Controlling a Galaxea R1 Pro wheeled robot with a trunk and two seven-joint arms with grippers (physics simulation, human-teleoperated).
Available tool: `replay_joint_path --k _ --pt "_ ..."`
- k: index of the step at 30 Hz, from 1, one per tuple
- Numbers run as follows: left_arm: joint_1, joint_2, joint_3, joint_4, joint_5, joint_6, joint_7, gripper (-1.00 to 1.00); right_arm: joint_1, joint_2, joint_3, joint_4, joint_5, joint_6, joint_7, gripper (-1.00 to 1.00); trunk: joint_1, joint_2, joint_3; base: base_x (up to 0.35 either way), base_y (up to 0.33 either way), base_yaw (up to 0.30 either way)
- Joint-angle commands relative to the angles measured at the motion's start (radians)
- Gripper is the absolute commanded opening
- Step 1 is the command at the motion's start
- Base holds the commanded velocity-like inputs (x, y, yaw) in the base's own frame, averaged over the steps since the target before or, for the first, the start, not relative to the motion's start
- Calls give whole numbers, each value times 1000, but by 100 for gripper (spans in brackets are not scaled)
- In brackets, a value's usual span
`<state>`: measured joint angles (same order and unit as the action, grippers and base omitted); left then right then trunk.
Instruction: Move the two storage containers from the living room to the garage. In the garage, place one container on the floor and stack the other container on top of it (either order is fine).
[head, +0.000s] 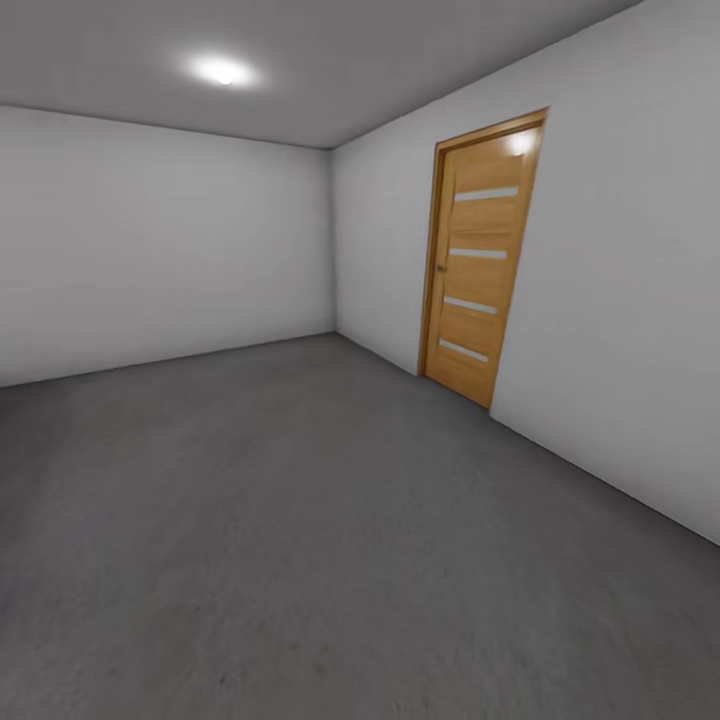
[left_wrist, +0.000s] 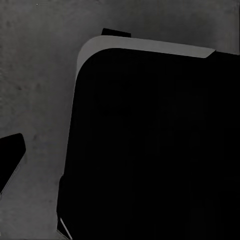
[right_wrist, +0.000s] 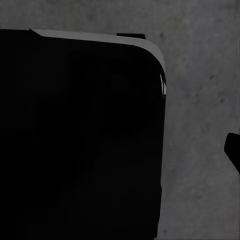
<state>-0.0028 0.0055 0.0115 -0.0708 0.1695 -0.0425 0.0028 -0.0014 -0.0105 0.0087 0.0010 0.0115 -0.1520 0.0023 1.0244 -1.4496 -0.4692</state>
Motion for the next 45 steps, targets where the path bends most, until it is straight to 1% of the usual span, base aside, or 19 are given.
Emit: replay_joint_path --k 1,3,5,8,12,23,30,33,45 --pt "0 0 0 0 6 -2 0 100 0 0 1 0 1 -3 1 100 1 0 -1 323 0 0" --pt "0 1 0 0 6 0 0 100 0 0 1 0 3 -2 1 100 1 0 -1 323 0 0" --pt "0 2 -1 0 7 1 0 100 0 1 2 0 13 -2 2 100 1 0 -1 323 0 0" --pt "0 2 -1 0 8 3 0 100 0 3 1 0 47 -2 -1 100 1 0 -1 323 0 0" --pt "0 2 -1 0 20 4 0 100 0 6 -1 0 72 -4 -6 100 1 0 -1 323 0 0" --pt "0 2 -1 0 24 4 0 100 0 6 -3 0 76 -4 -7 100 1 0 -1 323 0 0" --pt "0 2 -1 0 48 4 0 100 0 6 -3 0 76 -4 -7 100 1 0 -1 323 0 0" --pt "0 2 -1 0 52 4 0 100 0 6 -3 0 76 -4 -7 100 1 0 -1 323 0 0" --pt "0 2 -2 0 55 4 0 100 0 6 -3 0 76 -7 -7 100 1 0 -1 323 0 0"
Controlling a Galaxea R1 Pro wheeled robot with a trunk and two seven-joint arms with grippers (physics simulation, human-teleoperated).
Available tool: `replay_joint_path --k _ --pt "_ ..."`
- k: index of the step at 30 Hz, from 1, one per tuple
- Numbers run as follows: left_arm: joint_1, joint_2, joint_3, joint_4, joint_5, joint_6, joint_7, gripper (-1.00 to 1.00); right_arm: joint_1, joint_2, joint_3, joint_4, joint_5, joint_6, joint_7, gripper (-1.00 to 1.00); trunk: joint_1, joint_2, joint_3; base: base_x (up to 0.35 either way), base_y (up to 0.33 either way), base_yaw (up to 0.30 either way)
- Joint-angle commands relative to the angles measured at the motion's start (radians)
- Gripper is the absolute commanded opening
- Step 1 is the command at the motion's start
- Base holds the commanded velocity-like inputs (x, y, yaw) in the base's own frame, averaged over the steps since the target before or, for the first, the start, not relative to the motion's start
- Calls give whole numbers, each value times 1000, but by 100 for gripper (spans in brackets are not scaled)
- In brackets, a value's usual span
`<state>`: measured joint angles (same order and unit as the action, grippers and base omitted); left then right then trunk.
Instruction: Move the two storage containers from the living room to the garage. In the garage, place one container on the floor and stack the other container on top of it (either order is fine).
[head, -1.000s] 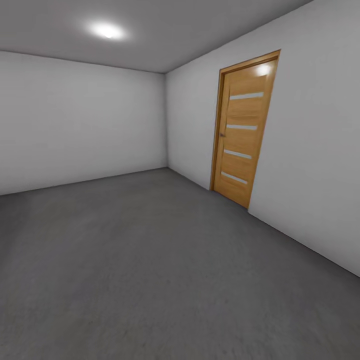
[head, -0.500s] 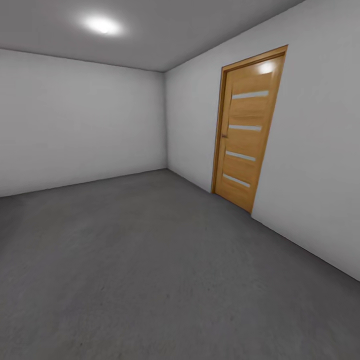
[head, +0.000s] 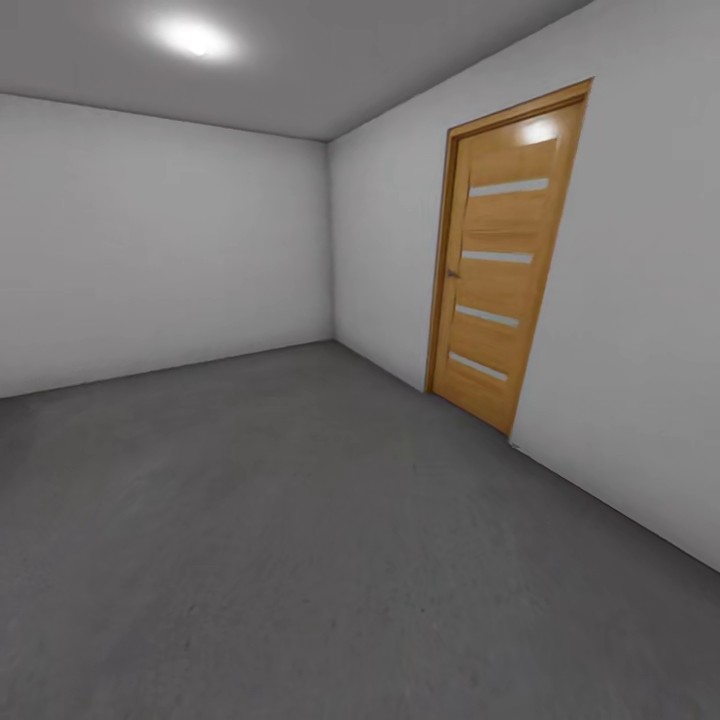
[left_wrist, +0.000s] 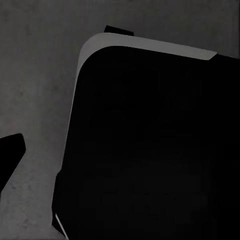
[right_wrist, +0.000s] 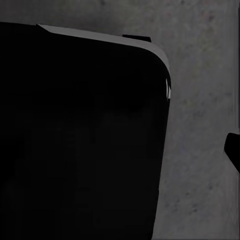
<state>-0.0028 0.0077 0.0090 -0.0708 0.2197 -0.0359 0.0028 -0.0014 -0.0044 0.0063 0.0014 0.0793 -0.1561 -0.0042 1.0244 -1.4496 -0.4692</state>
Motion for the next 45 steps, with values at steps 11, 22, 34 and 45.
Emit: replay_joint_path --k 11,22,34,45 --pt "0 -1 0 0 4 -2 0 100 0 0 0 0 8 -3 0 100 1 0 -1 323 0 0" --pt "0 -1 0 0 3 -2 -1 100 0 0 0 0 10 -1 1 100 1 0 -1 323 0 0" --pt "0 0 -1 0 3 -2 -1 100 0 -1 1 0 10 0 6 100 1 0 -1 323 0 0" --pt "0 -1 0 0 4 -7 -1 100 0 -1 -8 0 -1 -5 0 100 1 0 -1 323 0 0"
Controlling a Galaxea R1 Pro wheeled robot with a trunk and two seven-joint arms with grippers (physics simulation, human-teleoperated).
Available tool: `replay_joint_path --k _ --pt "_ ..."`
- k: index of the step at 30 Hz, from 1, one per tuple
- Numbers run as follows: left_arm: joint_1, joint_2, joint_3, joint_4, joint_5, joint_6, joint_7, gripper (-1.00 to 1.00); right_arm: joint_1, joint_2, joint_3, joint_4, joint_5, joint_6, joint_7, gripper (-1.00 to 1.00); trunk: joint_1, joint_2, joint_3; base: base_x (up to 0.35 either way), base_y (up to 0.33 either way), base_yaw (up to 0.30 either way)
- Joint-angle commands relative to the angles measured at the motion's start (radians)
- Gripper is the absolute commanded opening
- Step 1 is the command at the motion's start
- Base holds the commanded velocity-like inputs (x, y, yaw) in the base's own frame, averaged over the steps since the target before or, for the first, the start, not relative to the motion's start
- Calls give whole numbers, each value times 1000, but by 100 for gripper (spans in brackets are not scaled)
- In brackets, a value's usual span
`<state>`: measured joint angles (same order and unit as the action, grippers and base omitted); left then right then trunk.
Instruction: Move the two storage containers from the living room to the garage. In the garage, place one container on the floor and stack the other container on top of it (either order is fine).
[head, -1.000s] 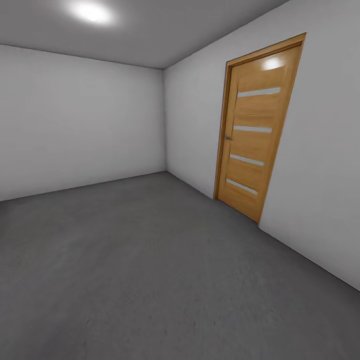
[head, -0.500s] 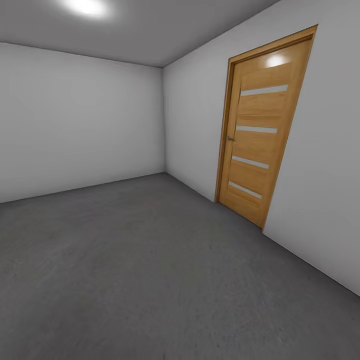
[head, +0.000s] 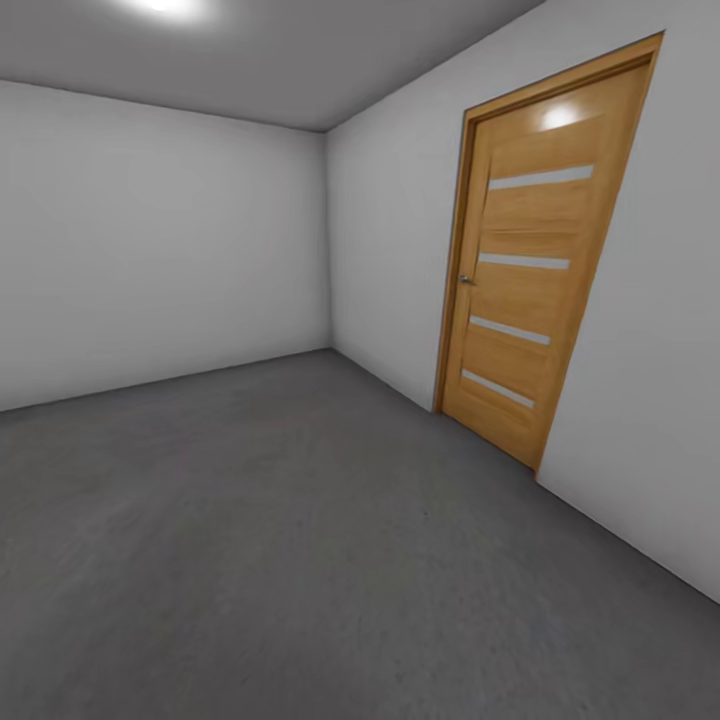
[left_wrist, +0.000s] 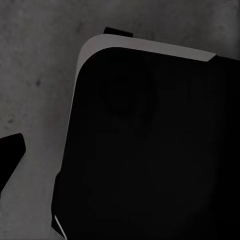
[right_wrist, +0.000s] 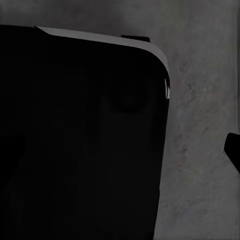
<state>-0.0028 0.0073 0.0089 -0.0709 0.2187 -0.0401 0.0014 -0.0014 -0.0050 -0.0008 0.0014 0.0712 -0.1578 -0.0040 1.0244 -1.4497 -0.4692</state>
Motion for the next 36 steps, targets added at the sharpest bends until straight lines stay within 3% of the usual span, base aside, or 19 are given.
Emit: replay_joint_path --k 1,10,29,36 --pt "0 0 0 0 6 -1 0 100 0 0 -1 0 7 -3 0 100 1 0 -1 323 0 0" --pt "0 -1 0 0 7 0 1 100 0 2 -4 0 7 -3 -1 100 1 0 -1 323 0 -11" --pt "0 0 0 0 7 0 0 100 0 7 -1 0 18 -3 -1 100 1 0 -1 323 0 -223" --pt "0 0 0 0 7 0 0 100 0 4 8 0 16 4 2 100 1 0 -1 323 0 -49"
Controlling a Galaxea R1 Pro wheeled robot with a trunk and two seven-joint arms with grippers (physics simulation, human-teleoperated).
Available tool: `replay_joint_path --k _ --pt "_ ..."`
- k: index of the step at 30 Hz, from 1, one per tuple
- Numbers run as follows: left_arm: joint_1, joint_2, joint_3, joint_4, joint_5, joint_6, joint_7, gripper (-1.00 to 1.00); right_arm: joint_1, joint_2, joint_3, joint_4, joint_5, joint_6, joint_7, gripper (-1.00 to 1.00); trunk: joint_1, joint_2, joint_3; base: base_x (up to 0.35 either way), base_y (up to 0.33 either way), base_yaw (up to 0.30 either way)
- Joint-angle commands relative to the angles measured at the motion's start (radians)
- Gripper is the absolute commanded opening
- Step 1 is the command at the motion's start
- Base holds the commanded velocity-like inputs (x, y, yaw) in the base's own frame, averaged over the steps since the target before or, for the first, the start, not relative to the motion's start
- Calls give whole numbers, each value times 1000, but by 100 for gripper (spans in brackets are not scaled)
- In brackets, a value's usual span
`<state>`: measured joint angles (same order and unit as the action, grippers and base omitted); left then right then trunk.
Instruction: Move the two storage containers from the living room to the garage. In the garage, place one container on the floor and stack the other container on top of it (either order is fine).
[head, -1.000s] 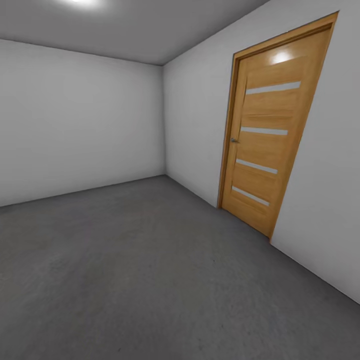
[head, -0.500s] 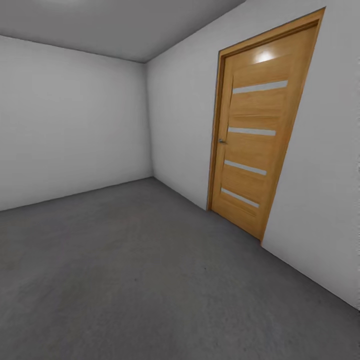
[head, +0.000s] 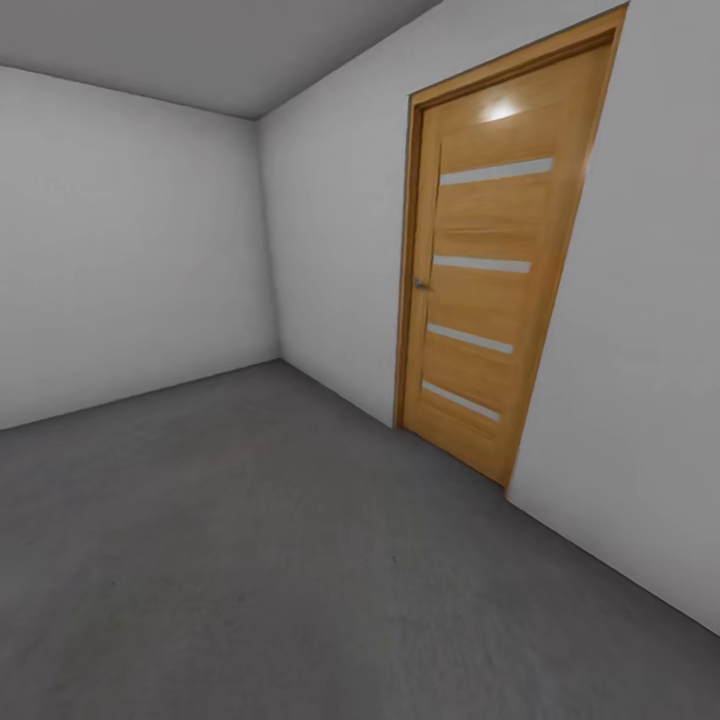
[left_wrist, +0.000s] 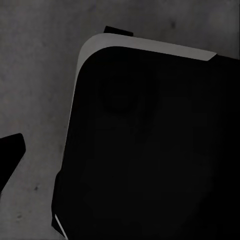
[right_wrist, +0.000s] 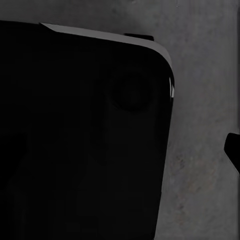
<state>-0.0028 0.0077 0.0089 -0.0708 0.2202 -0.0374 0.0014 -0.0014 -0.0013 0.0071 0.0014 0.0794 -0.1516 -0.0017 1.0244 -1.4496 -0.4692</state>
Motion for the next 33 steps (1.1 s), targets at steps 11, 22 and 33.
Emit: replay_joint_path --k 11,22,33 --pt "0 0 0 0 5 -2 0 100 0 -3 2 0 8 -1 0 100 1 0 -1 323 0 -1" --pt "0 0 0 0 5 -2 0 100 0 4 -2 0 8 -4 -3 100 1 0 -1 323 5 -79" --pt "0 0 0 0 5 -2 -1 100 0 3 -2 0 8 -3 -3 100 1 0 -1 323 95 -276"
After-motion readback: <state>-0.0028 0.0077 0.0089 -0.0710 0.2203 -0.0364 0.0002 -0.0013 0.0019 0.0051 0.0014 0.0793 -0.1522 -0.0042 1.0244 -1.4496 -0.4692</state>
